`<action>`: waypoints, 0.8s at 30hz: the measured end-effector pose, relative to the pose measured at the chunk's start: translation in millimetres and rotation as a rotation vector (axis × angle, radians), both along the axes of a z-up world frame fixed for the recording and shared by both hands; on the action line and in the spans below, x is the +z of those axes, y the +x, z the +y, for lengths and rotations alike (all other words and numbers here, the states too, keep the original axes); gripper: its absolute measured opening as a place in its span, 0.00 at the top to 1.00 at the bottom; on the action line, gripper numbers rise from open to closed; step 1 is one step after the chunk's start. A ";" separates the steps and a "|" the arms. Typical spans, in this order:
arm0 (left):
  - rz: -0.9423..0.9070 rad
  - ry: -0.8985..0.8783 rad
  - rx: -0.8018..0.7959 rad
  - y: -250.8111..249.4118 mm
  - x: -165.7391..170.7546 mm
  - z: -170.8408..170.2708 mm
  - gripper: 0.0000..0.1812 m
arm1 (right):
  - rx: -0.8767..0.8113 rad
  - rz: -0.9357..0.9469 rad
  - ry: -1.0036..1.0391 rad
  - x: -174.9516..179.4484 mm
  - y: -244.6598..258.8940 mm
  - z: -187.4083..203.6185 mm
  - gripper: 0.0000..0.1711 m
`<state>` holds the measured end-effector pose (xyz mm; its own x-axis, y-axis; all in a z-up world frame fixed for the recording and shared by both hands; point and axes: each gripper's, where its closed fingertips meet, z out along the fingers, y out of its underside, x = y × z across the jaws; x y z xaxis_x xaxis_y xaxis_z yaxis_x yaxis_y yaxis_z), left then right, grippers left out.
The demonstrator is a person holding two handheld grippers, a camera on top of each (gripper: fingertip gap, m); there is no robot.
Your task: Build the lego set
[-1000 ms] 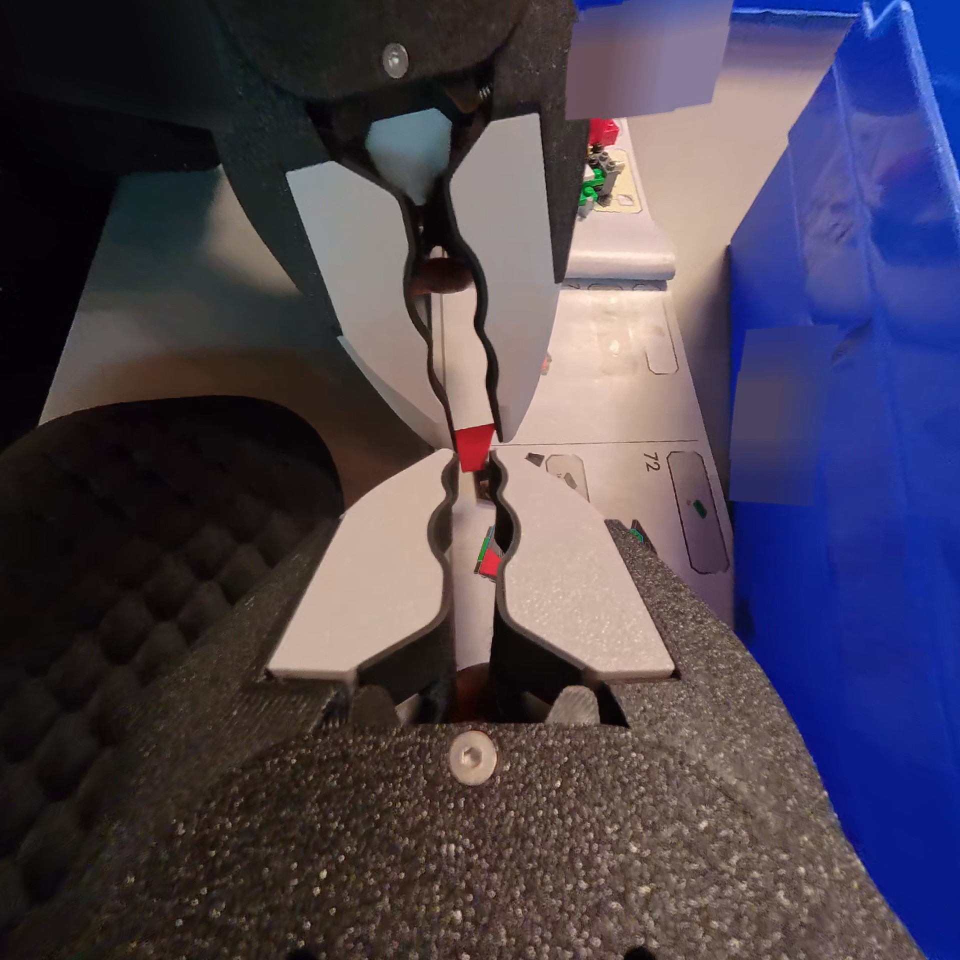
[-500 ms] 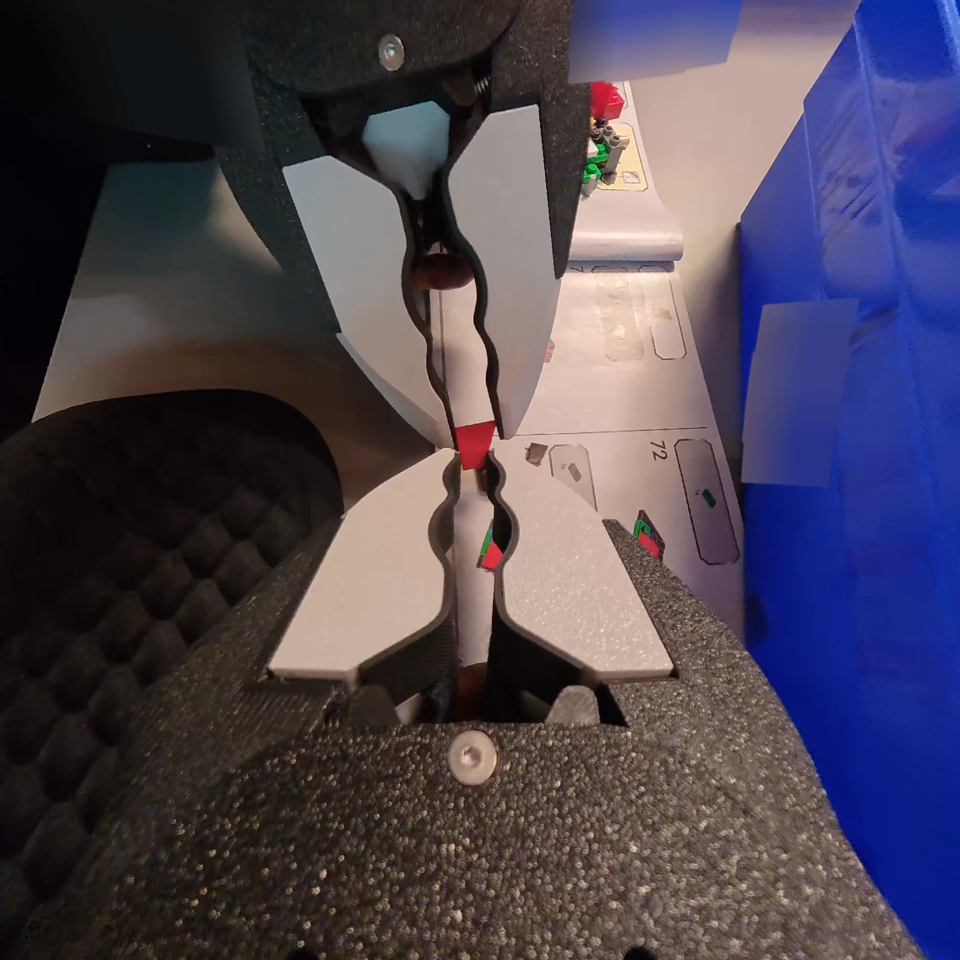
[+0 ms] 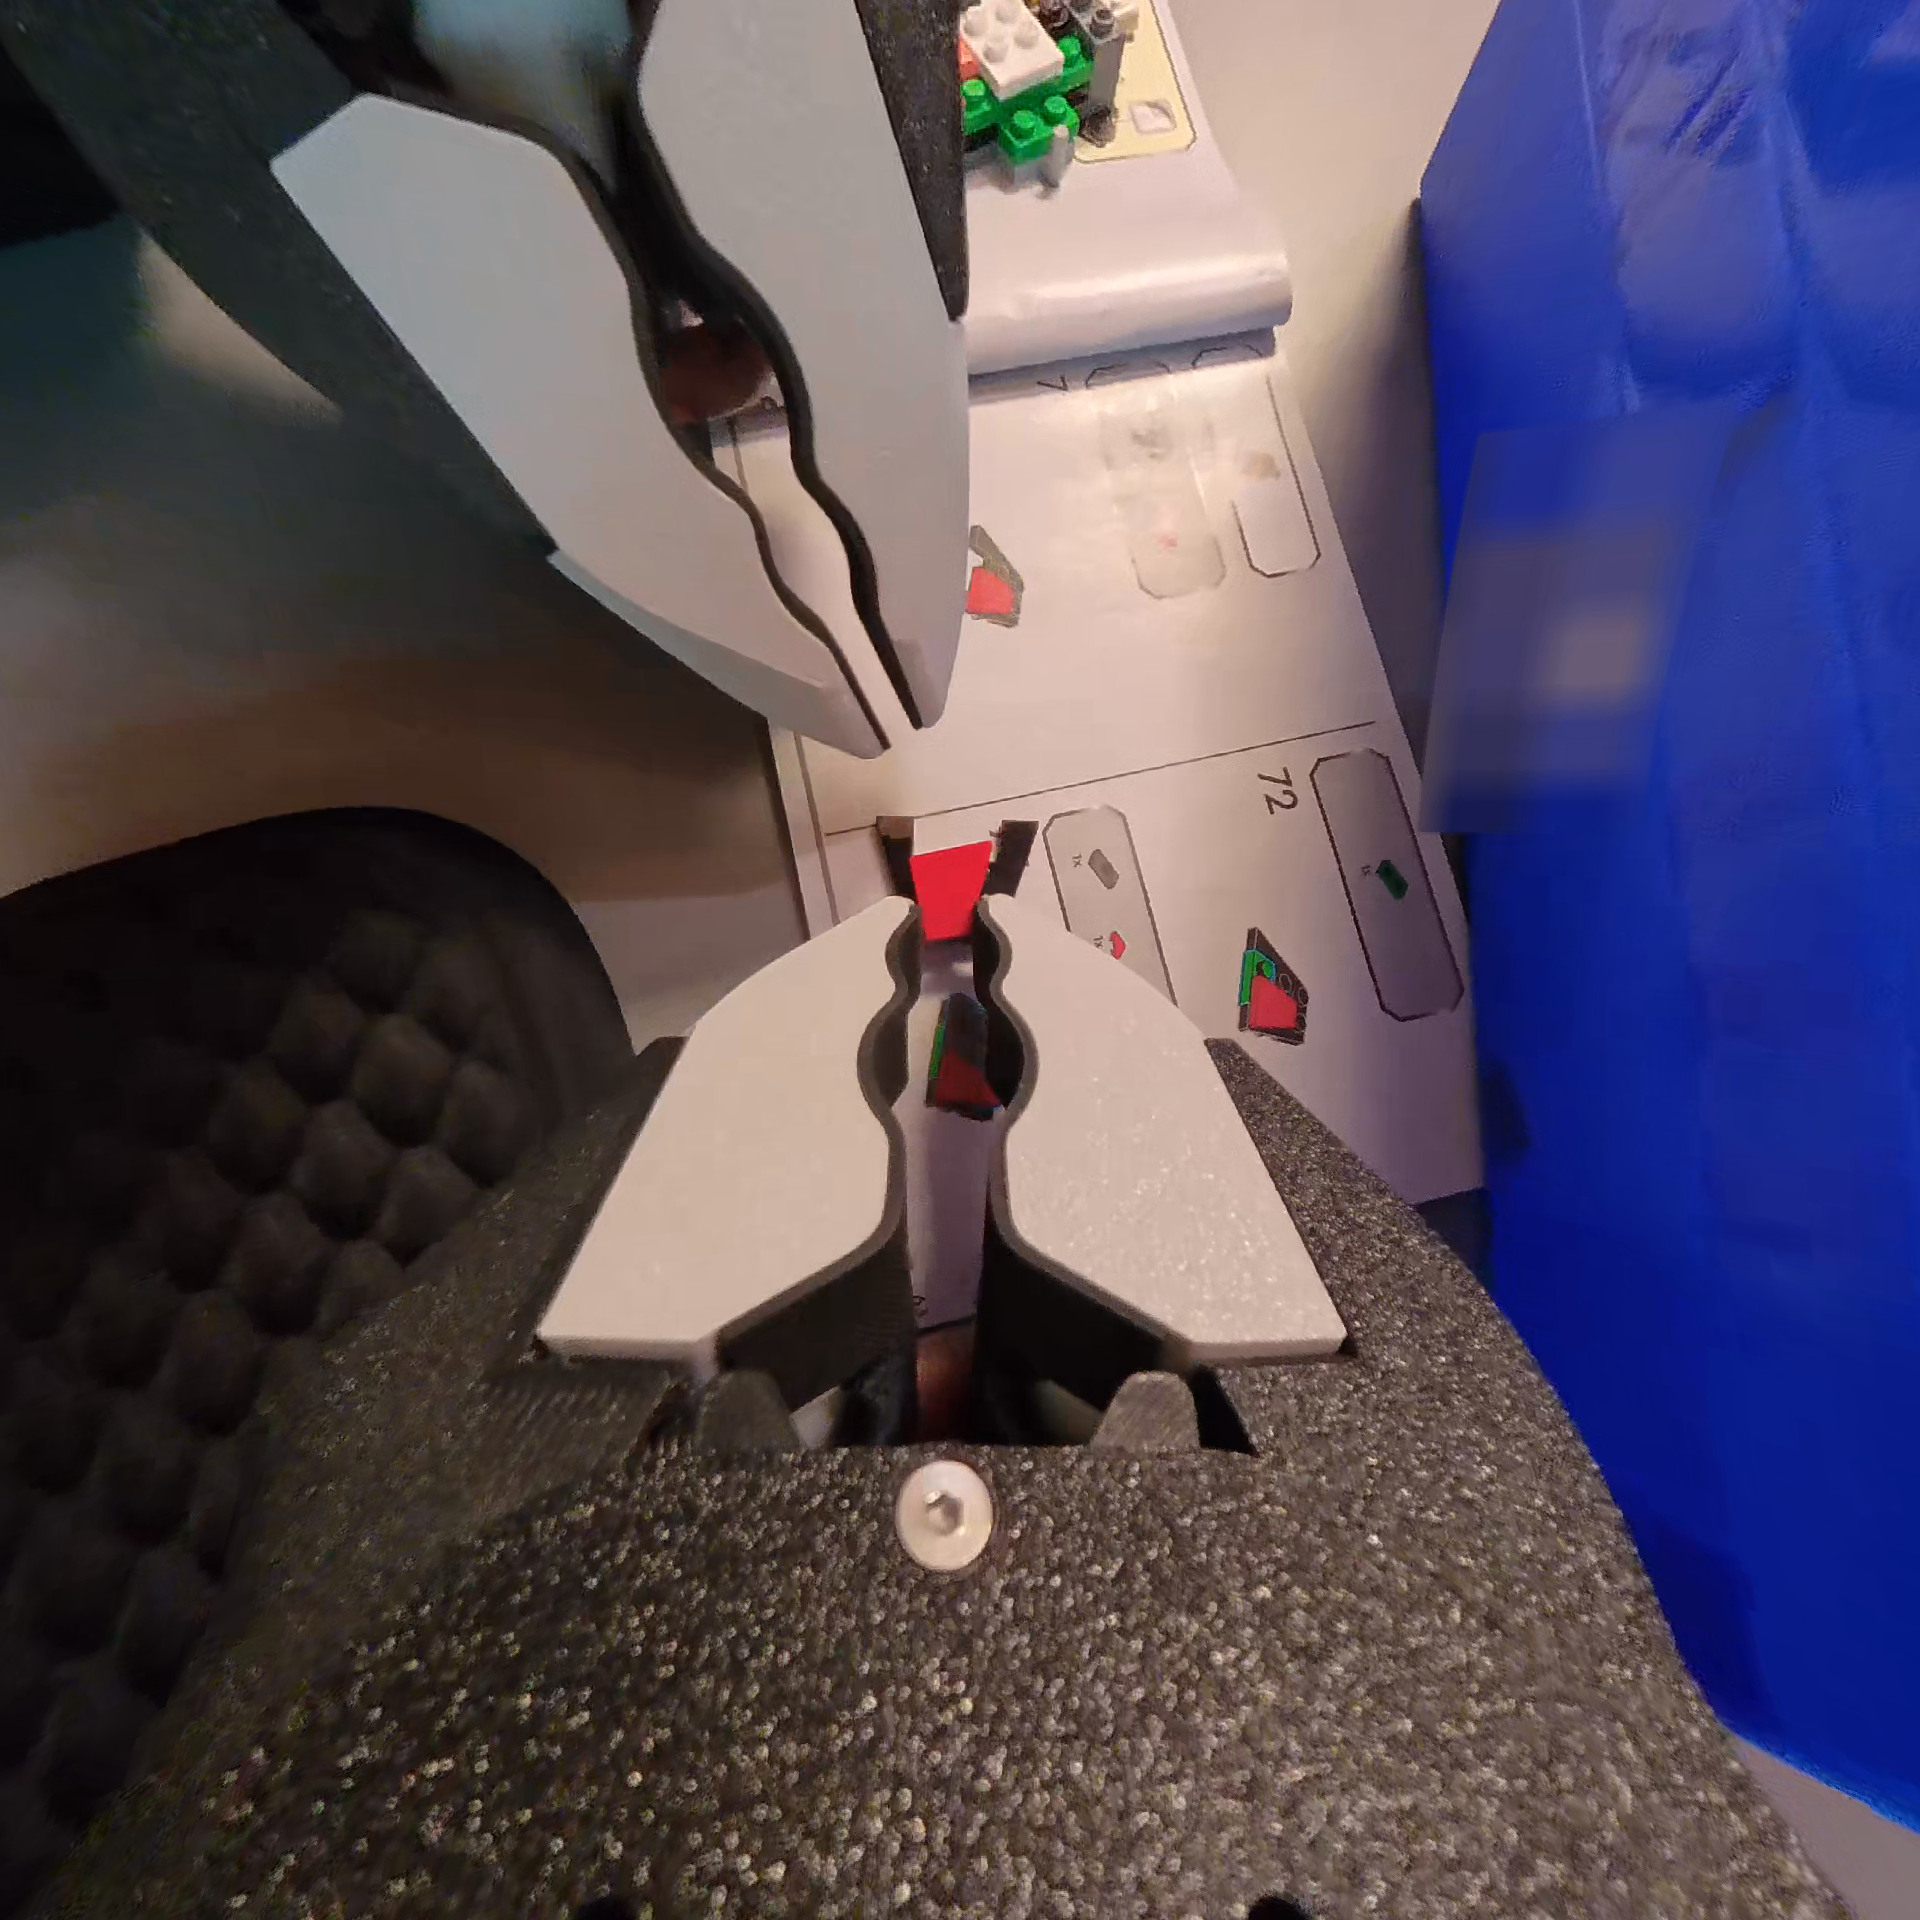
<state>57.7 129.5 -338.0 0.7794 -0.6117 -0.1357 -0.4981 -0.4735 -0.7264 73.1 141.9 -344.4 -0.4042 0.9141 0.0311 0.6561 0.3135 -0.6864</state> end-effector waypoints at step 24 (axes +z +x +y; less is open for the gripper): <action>-0.037 -0.048 -0.014 10.6 -9.8 -0.6 0.97 | -0.186 -0.068 0.004 0.1 0.9 -6.4 0.95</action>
<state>68.3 128.8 -347.9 0.7744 -0.6279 -0.0773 -0.4783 -0.5010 -0.7213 74.0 135.5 -344.4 -0.2292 0.9733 0.0137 0.7480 0.1851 -0.6373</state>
